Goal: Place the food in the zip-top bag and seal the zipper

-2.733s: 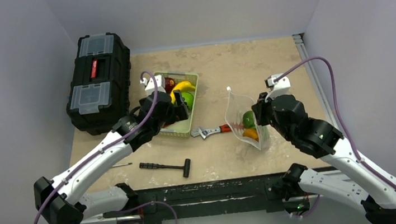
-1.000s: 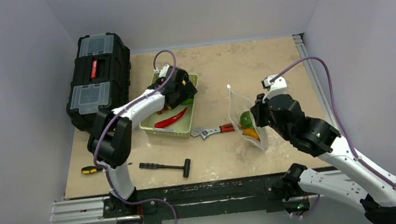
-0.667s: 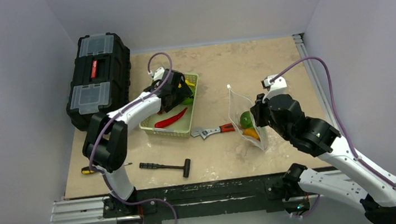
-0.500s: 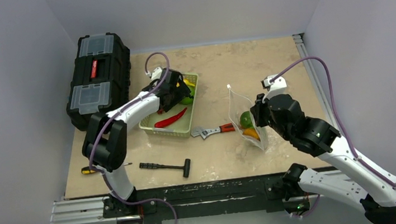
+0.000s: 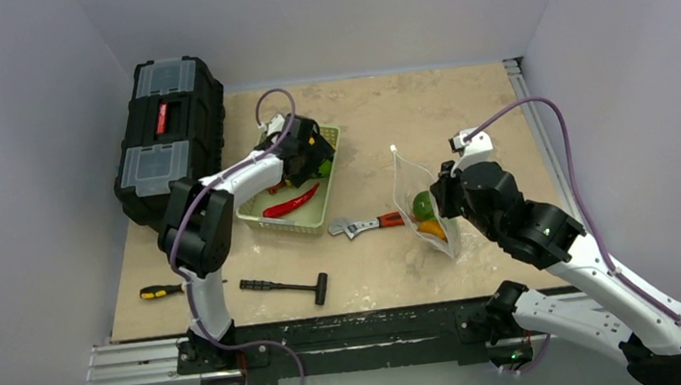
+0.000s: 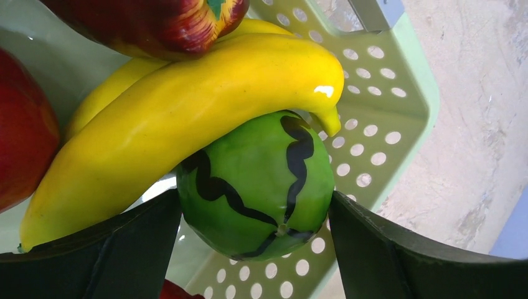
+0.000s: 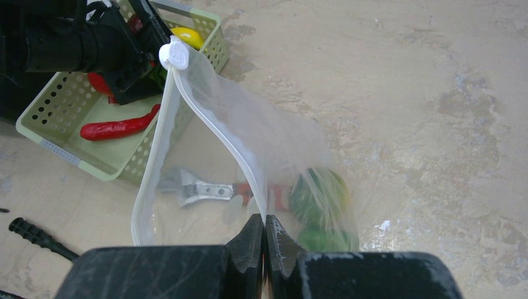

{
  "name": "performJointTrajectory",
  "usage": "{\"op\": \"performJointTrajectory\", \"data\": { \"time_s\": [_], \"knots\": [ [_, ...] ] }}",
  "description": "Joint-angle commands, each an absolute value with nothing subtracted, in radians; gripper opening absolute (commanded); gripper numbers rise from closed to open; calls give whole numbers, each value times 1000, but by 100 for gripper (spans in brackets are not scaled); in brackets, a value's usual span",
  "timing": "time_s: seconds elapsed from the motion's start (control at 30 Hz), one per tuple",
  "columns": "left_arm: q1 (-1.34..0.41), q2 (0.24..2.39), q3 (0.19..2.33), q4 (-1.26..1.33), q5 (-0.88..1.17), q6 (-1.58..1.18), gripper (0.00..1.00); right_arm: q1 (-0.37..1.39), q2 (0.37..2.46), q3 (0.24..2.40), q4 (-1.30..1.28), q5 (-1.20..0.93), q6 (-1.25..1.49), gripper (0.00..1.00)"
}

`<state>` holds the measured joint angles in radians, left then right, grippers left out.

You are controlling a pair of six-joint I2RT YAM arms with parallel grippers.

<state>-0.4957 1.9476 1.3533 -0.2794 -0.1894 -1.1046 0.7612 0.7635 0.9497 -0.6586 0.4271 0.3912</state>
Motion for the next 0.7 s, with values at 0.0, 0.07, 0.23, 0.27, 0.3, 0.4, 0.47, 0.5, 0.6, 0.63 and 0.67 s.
{"op": "performJointTrajectory", "data": {
  "time_s": [0.0, 0.07, 0.23, 0.27, 0.3, 0.4, 0.47, 0.5, 0.6, 0.63, 0.67],
  "knots": [
    [-483, 1964, 1387, -271, -239, -1114, 88, 767, 758, 961, -636, 435, 390, 0],
    [-479, 1969, 1389, -257, -230, -1087, 89, 767, 758, 960, -637, 436, 389, 0],
    [-476, 1936, 1347, -230, -222, -1036, 74, 767, 757, 962, -640, 439, 388, 0],
    [-476, 1922, 1331, -222, -224, -1028, 69, 766, 757, 961, -639, 439, 388, 0],
    [-477, 1905, 1318, -218, -226, -1016, 66, 766, 755, 960, -637, 439, 389, 0],
    [-477, 1847, 1279, -216, -226, -973, 58, 766, 759, 960, -637, 435, 388, 0],
    [-479, 1797, 1248, -217, -222, -939, 55, 767, 764, 961, -635, 433, 388, 0],
    [-478, 1770, 1229, -216, -217, -924, 54, 767, 764, 962, -635, 434, 387, 0],
    [-479, 1678, 1171, -212, -193, -870, 51, 767, 767, 961, -632, 437, 388, 0],
    [-479, 1634, 1152, -214, -179, -857, 49, 766, 767, 962, -631, 439, 389, 0],
    [-480, 1603, 1132, -215, -159, -841, 49, 766, 767, 960, -629, 439, 389, 0]
  ]
}}
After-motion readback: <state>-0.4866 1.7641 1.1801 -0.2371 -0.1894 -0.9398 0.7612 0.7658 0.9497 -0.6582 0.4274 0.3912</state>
